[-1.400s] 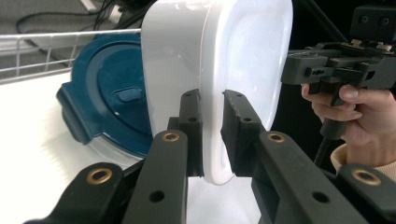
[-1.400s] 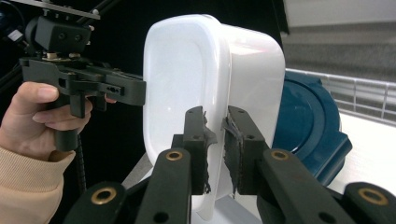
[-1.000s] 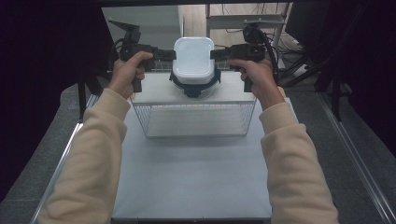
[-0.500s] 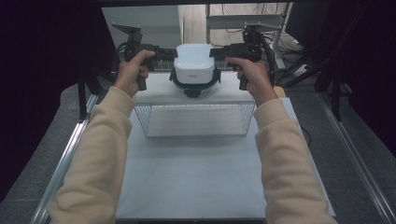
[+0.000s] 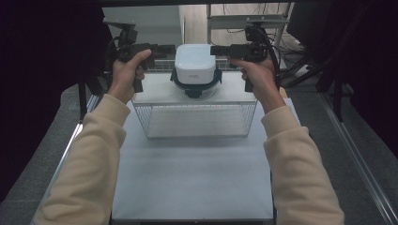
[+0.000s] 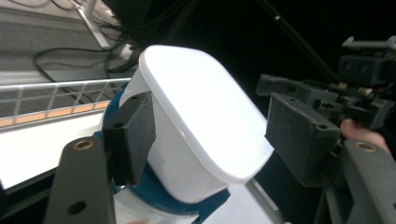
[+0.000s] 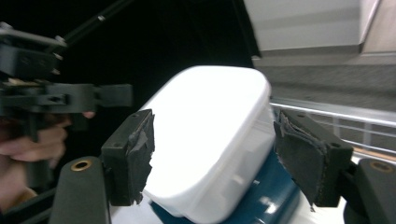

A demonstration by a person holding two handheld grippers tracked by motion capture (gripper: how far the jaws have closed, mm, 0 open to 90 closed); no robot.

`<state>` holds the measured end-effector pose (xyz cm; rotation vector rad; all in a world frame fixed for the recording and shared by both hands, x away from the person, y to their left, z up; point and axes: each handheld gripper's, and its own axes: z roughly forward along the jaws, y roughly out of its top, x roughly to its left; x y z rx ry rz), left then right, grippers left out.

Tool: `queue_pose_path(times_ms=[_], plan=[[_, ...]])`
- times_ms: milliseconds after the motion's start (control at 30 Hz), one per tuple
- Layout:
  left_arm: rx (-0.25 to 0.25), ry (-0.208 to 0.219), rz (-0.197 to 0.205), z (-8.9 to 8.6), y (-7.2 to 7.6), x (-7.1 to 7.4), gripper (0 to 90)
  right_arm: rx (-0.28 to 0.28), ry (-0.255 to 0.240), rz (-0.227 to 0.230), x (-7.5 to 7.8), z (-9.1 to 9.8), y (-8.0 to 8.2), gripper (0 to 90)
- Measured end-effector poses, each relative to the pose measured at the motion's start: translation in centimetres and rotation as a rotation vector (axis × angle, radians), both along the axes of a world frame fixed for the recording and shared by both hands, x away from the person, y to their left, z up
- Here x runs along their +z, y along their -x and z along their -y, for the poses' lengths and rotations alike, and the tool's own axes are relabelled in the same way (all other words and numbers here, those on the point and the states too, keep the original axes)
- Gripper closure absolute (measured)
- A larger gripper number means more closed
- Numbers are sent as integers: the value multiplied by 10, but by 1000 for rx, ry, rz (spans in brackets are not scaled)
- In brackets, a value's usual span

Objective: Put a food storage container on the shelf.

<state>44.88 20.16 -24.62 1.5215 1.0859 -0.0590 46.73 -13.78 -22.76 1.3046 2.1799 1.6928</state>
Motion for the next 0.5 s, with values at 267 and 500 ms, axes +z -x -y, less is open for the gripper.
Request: queue_pose_path(times_ms=[267, 500], plan=[[-15, -71, 67, 2, 22, 5, 276, 38, 31, 72, -4, 18, 20, 255], [12, -155, 142, -7, 72, -12, 253, 67, 68, 120, -19, 37, 51, 250]])
